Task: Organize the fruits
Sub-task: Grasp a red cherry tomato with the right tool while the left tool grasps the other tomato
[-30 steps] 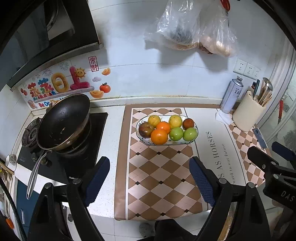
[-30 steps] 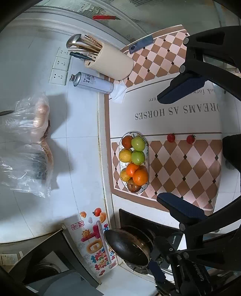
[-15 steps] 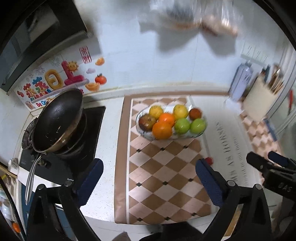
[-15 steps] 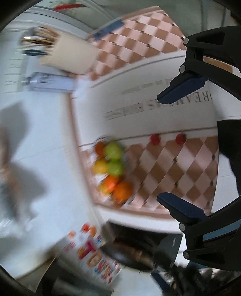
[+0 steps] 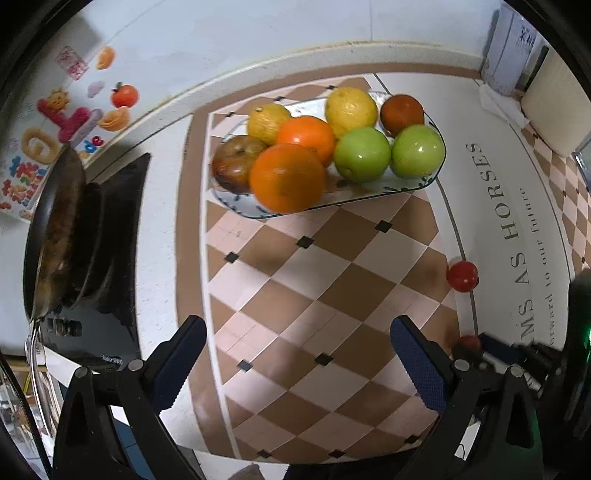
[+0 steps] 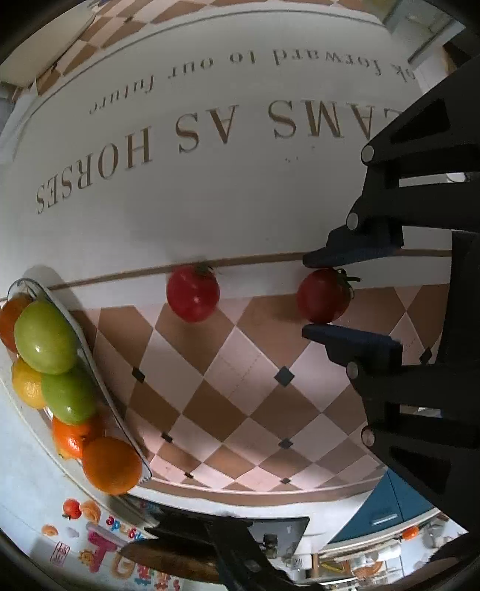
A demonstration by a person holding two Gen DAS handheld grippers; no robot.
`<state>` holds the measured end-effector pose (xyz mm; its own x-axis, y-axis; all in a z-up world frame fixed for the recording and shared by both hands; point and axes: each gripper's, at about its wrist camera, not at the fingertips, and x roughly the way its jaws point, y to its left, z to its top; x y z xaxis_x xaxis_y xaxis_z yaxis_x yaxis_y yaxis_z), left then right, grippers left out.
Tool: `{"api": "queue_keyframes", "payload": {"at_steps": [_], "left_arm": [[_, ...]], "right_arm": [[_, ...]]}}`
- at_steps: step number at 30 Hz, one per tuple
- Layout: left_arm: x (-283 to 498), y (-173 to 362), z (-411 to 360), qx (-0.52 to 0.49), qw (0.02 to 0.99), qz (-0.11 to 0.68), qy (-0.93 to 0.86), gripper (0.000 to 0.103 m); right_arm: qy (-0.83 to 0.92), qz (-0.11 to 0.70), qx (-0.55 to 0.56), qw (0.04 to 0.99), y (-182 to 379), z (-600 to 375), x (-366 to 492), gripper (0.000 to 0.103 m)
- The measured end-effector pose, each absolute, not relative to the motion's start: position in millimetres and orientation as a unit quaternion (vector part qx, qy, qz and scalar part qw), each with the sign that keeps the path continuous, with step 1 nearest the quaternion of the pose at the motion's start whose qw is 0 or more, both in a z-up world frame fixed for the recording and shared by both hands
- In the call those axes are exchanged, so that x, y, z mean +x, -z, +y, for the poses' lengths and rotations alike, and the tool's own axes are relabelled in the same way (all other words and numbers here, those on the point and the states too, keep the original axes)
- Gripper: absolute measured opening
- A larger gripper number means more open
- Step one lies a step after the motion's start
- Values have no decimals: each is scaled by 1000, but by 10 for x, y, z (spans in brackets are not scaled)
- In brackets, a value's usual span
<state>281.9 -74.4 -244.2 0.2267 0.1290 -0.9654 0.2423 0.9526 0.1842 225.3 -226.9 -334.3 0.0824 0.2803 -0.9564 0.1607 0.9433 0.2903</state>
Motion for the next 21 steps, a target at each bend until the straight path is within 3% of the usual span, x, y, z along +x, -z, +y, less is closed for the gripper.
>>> {"api": "queue_keyframes", "payload": {"at_steps": [11, 19, 21], "left_arm": [[3094, 2969, -1420, 93, 700, 695, 135, 102], [3051, 3153, -1898, 109, 686, 694, 192, 69], [3050, 3200, -1970, 117, 681, 695, 199, 54]], "right_arm": [[31, 645, 222, 731, 3178, -3064, 2195, 33], [67, 641, 247, 724, 3267, -3385, 2145, 33], [71, 641, 251, 722, 3267, -3414, 2155, 33]]}}
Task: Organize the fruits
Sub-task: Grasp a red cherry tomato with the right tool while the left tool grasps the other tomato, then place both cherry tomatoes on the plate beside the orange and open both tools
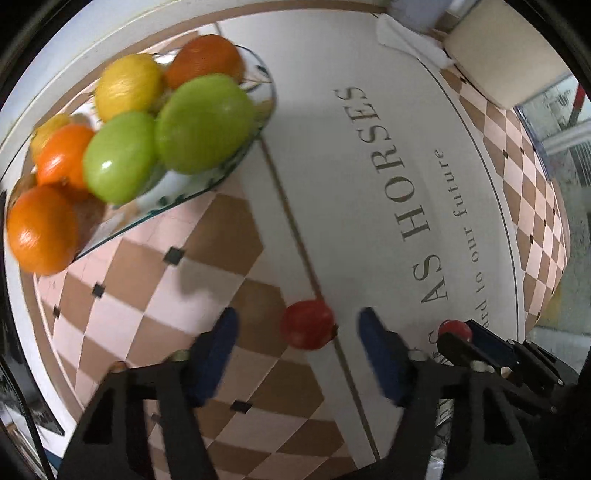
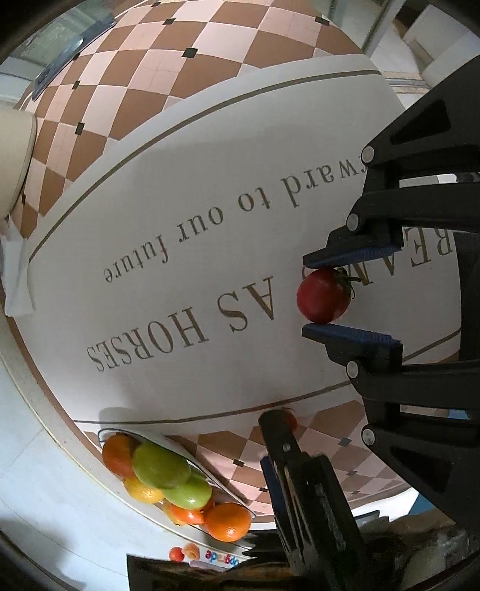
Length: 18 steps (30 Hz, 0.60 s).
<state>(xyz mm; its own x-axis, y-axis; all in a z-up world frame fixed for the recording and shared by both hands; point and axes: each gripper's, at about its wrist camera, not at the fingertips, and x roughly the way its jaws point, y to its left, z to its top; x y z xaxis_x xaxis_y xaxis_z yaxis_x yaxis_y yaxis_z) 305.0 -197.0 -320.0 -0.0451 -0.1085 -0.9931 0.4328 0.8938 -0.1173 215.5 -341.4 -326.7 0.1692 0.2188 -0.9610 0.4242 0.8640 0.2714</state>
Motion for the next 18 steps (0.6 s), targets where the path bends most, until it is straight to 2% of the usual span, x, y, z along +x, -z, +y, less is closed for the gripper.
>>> {"api": "queue_keyframes", "payload": {"at_steps": [5, 6, 12, 18], "left_arm": [[3037, 3314, -2069, 129, 676, 695, 207, 31], [3049, 3328, -2084, 128, 676, 695, 208, 29], [3039, 3273, -2066, 120, 688, 684, 212, 28], [3020, 3000, -1657, 85, 706, 670, 212, 28]], "right_arm": [[75, 640, 246, 724, 3225, -3380, 2201, 33], [76, 640, 245, 725, 3207, -3376, 2212, 33], [74, 633, 242, 732, 3112, -3351, 2281, 33], [64, 622, 242, 742, 2990, -3254, 2371, 33]]}}
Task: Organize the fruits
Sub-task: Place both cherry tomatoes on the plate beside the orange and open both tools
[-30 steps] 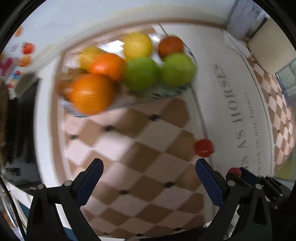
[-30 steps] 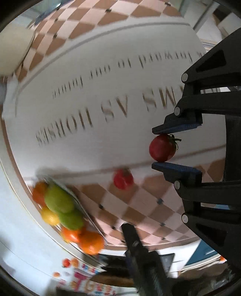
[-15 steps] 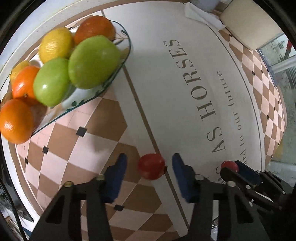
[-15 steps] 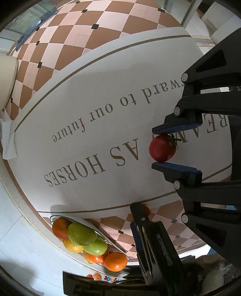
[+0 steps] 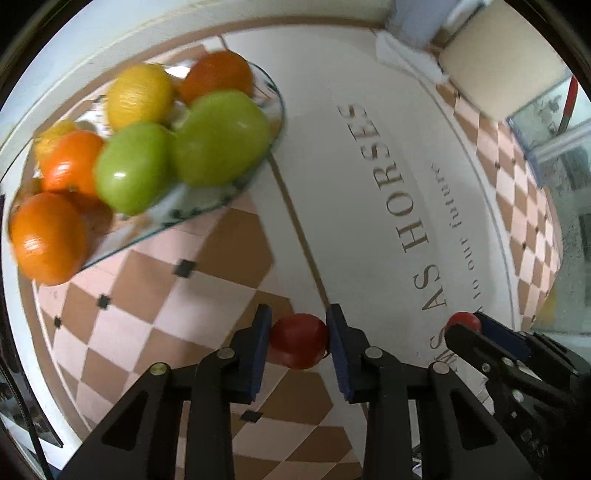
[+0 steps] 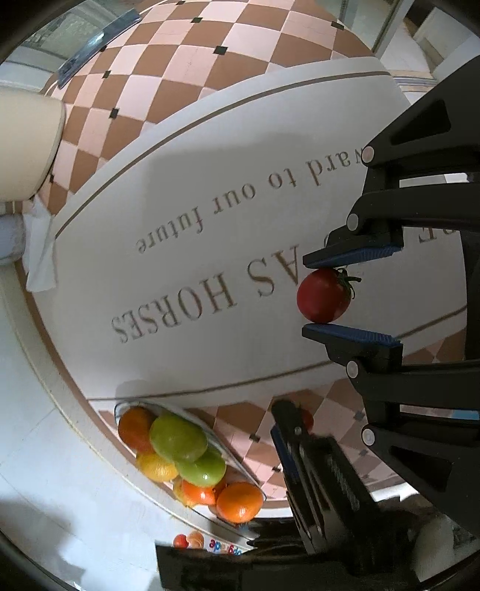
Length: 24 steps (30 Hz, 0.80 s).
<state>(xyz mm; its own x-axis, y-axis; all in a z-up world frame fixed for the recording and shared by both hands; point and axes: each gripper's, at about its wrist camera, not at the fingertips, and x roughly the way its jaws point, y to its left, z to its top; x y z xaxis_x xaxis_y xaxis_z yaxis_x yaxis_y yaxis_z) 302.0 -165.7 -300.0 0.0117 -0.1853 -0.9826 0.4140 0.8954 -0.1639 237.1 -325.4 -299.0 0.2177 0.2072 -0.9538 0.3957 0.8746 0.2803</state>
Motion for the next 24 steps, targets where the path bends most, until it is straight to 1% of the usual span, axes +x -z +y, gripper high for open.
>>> {"api": "queue_keyframes", "payload": {"at_steps": [8, 12, 17, 20, 24], "left_arm": [[3170, 2434, -788, 14, 745, 642, 179, 28], [3320, 2313, -175, -33, 762, 633, 133, 28], [3553, 2361, 258, -102, 762, 633, 86, 28], [3716, 2453, 519, -159, 751, 637, 69, 28], [3893, 2636, 691, -220, 728, 647, 61, 28]], "right_arm": [[17, 606, 237, 759, 2773, -2912, 2626, 33], [-21, 599, 243, 763, 2734, -2623, 2891, 33], [-68, 581, 304, 752, 2794, -2316, 3258, 33], [-87, 581, 356, 727, 2964, -2181, 3486, 33], [-90, 585, 387, 707, 3161, -2030, 3671, 33]]}}
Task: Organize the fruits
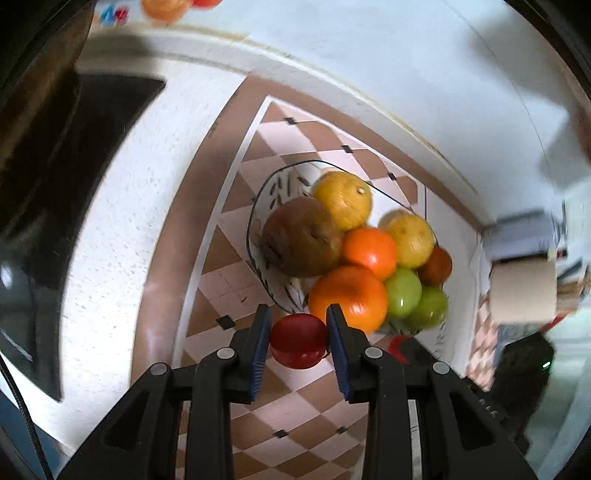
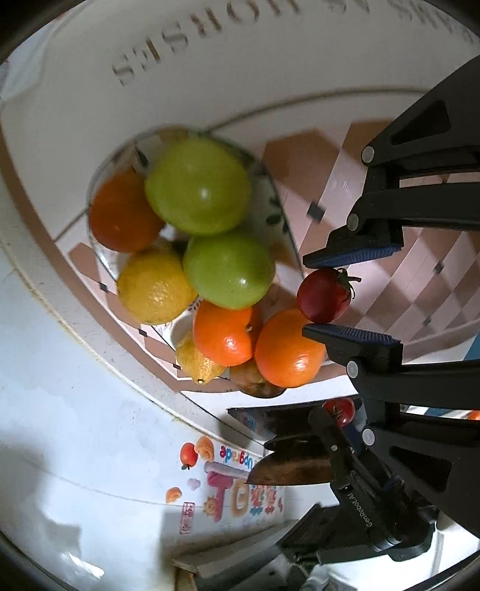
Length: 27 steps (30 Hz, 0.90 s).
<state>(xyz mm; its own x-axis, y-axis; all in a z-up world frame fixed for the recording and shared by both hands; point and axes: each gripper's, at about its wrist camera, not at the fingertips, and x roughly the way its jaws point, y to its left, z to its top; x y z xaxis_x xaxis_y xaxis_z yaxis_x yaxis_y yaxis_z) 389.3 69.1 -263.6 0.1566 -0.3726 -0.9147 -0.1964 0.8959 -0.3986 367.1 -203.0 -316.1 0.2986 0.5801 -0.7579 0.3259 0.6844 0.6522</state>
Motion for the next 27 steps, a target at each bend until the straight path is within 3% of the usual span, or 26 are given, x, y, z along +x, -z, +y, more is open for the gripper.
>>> {"api": "queue_keyframes", "payload": {"at_steps": [5, 12, 14, 16, 18, 27], "left_arm": [[4022, 2901, 789, -292, 689, 660, 61, 28], [4108, 3035, 735, -313, 677, 664, 57, 28], [4121, 3044, 724, -313, 677, 664, 56, 29], [4136, 3062, 722, -312, 675, 666, 52, 30], [4152, 3065, 713, -305, 675, 670, 49, 33], [4169, 3010, 645, -259, 690, 675, 42, 35]], "right_arm": [[-78, 582, 415, 695, 3324, -1952, 3763, 33], [-66, 582, 423, 691, 3369, -1944, 3879, 34], [-64, 586, 420, 690, 3366, -1976, 3862, 38], [-61, 585, 418, 692, 3351, -1996, 3844, 54], [-59, 583, 419, 694, 3334, -1996, 3845, 59], [-62, 575, 401, 710, 3133, -2038, 3753, 63]]}}
